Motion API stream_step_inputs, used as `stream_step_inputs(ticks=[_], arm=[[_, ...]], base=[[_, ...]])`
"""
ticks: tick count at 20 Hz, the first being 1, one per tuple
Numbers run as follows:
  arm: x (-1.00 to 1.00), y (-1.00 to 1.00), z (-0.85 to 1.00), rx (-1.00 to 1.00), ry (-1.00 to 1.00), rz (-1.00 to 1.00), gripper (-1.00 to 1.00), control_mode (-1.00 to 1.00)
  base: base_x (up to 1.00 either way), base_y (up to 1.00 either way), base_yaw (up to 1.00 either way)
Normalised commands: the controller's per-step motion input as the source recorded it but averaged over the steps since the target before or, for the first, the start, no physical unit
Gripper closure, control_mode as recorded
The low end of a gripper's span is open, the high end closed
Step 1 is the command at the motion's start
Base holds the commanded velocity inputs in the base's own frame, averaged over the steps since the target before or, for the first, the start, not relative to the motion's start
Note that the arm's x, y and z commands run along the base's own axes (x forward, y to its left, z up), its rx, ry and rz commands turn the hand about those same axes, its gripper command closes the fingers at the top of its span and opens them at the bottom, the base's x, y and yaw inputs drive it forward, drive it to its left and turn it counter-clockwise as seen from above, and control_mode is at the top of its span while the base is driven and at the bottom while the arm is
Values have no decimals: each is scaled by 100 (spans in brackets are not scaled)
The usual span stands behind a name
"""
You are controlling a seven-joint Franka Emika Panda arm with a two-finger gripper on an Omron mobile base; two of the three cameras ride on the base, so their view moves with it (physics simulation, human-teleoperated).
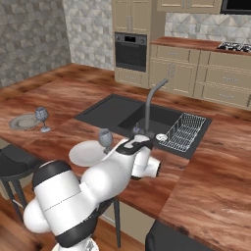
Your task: Retrieve the wine glasses from the counter and place one next to each plate.
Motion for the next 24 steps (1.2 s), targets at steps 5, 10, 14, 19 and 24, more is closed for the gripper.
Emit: stream_step_inputs(ticks=[5, 10, 14, 19, 24], arm=[[0, 1, -20, 0, 0, 0, 100, -100], [0, 0, -22, 0, 0, 0, 100, -100], [0, 0, -21, 0, 0, 0, 100, -100], [0, 0, -21, 0, 0, 0, 100, -100], [0, 0, -21, 0, 0, 0, 100, -100]], base=[[0, 0, 0], [0, 0, 0], [0, 0, 0], [0, 0, 0], [0, 0, 0]])
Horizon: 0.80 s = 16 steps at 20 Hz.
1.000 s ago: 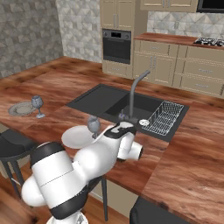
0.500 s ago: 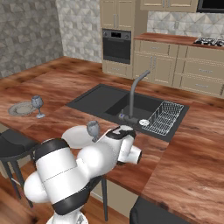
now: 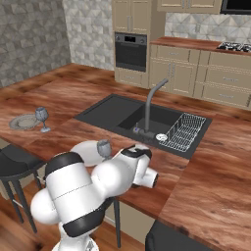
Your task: Retrieve the wine glasses from the counter and place one next to each plate.
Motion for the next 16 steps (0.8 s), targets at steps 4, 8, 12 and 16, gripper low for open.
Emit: stream_step_inputs(ticks=[4, 8, 12, 16], arm=[[0, 0, -22, 0, 0, 0, 100, -100], [0, 0, -21, 0, 0, 0, 100, -100], [2, 0, -16, 0, -2, 0, 100, -100], [6, 0, -13, 0, -5, 0, 100, -100]], base=[[0, 0, 0], [0, 0, 0], [0, 0, 0], [0, 0, 0]])
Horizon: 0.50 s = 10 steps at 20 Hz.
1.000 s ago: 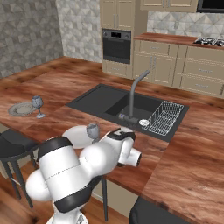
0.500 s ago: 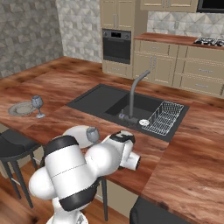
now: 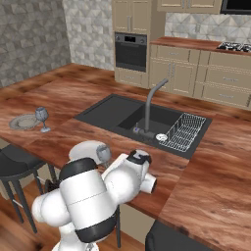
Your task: Retrieve the wine glasses from the counter and place one next to each plate.
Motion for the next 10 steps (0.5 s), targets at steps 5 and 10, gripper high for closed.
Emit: stream_step_inputs(ticks=[5, 10], arm=[[18, 0, -10, 0, -3, 0, 100, -100], [26, 0, -12, 1, 0, 0, 100, -100]], base=[[0, 0, 0], [0, 0, 0]])
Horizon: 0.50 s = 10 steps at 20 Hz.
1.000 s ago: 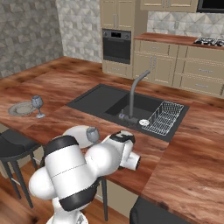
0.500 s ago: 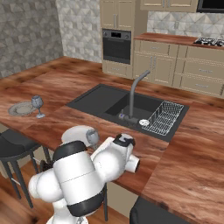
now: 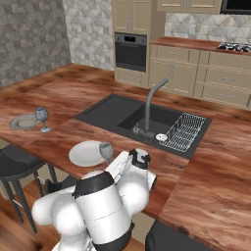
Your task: Retrieve the wine glasses from the counter and place one next to each plate.
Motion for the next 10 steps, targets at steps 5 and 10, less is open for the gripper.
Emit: stream_step_inputs(ticks=[5, 10], arm=[[18, 0, -31, 0, 0, 0, 100, -100], [6, 0, -49, 2, 0, 0, 100, -100]], base=[[0, 0, 0], [0, 0, 0]])
